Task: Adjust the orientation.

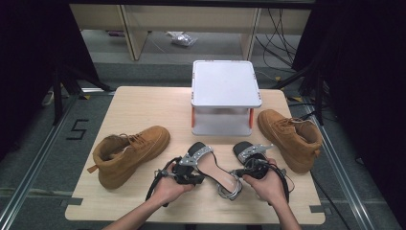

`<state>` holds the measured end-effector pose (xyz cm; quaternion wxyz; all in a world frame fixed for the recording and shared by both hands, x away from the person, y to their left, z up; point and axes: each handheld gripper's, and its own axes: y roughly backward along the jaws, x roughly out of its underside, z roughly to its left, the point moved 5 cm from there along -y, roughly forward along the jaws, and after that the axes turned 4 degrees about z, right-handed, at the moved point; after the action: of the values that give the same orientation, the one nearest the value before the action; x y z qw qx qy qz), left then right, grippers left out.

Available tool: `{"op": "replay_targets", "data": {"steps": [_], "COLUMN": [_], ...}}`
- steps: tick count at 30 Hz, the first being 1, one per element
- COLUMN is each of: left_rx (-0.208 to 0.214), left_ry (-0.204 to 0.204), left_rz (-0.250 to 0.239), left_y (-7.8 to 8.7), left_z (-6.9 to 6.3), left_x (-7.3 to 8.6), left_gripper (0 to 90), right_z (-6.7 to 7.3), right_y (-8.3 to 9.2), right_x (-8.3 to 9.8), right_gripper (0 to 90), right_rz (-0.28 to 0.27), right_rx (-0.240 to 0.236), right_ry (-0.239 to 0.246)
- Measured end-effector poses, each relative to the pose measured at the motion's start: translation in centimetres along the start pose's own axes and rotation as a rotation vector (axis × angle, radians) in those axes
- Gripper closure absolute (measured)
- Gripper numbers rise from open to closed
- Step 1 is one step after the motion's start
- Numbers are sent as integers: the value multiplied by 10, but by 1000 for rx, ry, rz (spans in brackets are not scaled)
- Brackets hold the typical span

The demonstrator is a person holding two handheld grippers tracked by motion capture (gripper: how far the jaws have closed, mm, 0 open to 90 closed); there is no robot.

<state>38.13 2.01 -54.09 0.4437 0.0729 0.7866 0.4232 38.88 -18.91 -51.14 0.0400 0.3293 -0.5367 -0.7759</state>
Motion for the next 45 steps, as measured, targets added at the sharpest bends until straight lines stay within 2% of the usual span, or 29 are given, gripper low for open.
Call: {"op": "replay_targets", "data": {"steps": [2,3,4,6,7,8,9,12,13,15,17,19,20,21,23,24,26,27,29,30,31,32,34,39,40,42,43,44,45], "left_rx": [-1,-4,-3,-2,-2,5,5,17,16,12,5,3,-1,-6,-19,-22,-30,-36,-44,-49,-50,-51,-49,-42,-36,-38,-48,-49,-53], "left_ry": [5,-18,14,-12,-6,22,21,34,14,9,24,43,18,27,14,7,10,13,6,15,-9,3,15,10,3,6,-17,-10,-10], "left_rz": [6,27,2,30,32,9,12,17,40,49,45,38,63,56,69,78,76,74,77,64,75,73,65,57,50,25,22,4,-11], "left_y": [-2,-2,-4,-4,-6,-8,-8,-7,-5,-4,-3,-3,-1,-1,0,1,1,1,0,-1,0,-1,-2,-2,-1,3,8,10,14], "left_z": [0,3,1,3,4,2,3,4,7,7,8,9,11,11,13,14,16,16,18,17,19,18,19,21,21,22,25,25,27], "left_x": [0,1,0,1,1,0,-1,-1,1,1,0,0,1,0,-1,-1,-2,-3,-4,-5,-5,-6,-6,-6,-6,-6,-6,-6,-6], "left_gripper": [897,897,898,897,897,897,898,898,898,898,898,898,898,899,899,899,899,899,899,899,899,899,898,898,897,886,874,861,851], "right_z": [4,5,7,9,9,11,12,15,17,20,24,30,32,34,39,42,46,49,51,54,56,57,57,58,57,52,49,44,40], "right_y": [-2,-3,-3,-3,-4,-3,-5,-6,-7,-6,-8,-8,-10,-10,-11,-12,-13,-14,-16,-16,-16,-17,-18,-19,-20,-18,-15,-12,-10], "right_x": [1,2,3,3,4,5,5,6,6,8,8,10,10,11,11,12,13,13,13,13,14,13,14,15,14,15,15,15,14], "right_gripper": [900,900,900,900,900,900,900,900,900,900,900,900,900,900,900,900,900,900,900,900,900,900,900,889,852,816,803,781,756], "right_rz": [3,-1,1,2,6,16,12,11,-2,16,12,31,14,30,34,27,44,37,47,41,48,38,46,37,32,36,33,21,-1], "right_rx": [-6,-8,-5,-10,-8,-5,-22,-18,-23,-20,-22,-37,-41,-49,-53,-61,-53,-70,-48,-67,-66,-82,-66,-104,-111,-99,-98,-83,-76], "right_ry": [5,9,2,5,-1,-10,6,6,7,3,14,5,7,14,16,36,13,28,22,31,26,47,29,19,22,-13,-29,-54,-47]}}
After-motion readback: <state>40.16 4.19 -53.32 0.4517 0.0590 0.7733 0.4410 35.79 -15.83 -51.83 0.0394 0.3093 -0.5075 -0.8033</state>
